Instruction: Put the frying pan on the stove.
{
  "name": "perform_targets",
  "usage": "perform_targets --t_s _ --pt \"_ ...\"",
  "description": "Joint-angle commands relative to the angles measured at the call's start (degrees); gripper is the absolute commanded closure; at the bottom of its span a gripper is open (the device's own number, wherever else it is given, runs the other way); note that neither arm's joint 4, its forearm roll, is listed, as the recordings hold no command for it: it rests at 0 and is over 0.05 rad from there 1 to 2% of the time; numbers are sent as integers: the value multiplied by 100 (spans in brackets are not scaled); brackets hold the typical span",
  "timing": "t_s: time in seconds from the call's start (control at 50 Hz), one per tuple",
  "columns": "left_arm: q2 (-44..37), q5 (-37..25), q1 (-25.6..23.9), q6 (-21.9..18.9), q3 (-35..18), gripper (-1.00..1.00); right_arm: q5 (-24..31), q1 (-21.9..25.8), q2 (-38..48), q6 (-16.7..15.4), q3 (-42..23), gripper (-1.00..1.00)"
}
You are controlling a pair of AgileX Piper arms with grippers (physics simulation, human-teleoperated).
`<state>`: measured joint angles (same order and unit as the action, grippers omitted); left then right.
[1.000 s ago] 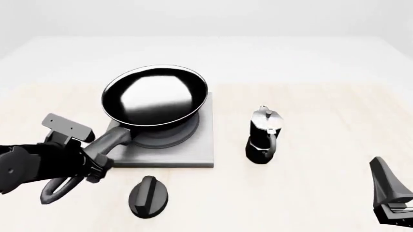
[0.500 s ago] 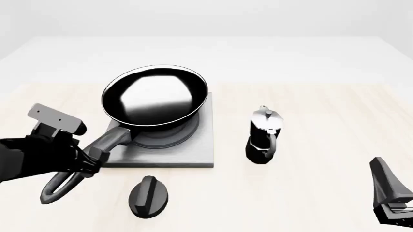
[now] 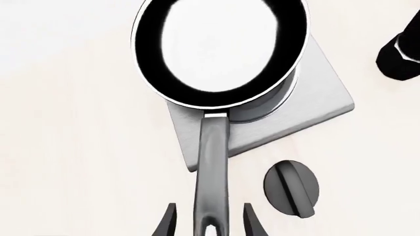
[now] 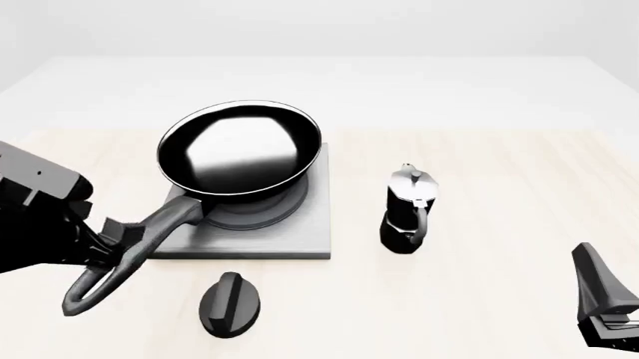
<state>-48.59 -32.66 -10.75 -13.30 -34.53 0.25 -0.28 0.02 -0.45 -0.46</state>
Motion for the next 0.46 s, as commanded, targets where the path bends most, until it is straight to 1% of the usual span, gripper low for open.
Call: perform_targets --t_s 0.02,0.2,0.22,0.32,0.36,0.4,0.44,0.46 --pt "674 -671 -28 -145 -290 -100 0 -1 0 1 0 -100" --pt "1274 -1190 -70 -235 -452 -100 2 0 0 0 0 -100" --pt "1333 -1228 -109 -181 -474 -100 3 0 0 -1 0 -100" --pt "1815 -1463 49 -293 -331 -100 4 1 0 2 0 -100" --pt "2096 -1555 192 -403 -236 -100 1 0 0 1 0 -100" --pt "2173 -1527 31 -243 -168 -100 -30 2 28 -9 -5 -100" --pt "2470 -1536 137 -302 -49 -100 -32 2 30 -9 -5 -100" --pt "2515 -1495 29 -239 69 -100 -33 1 32 -6 -5 -100"
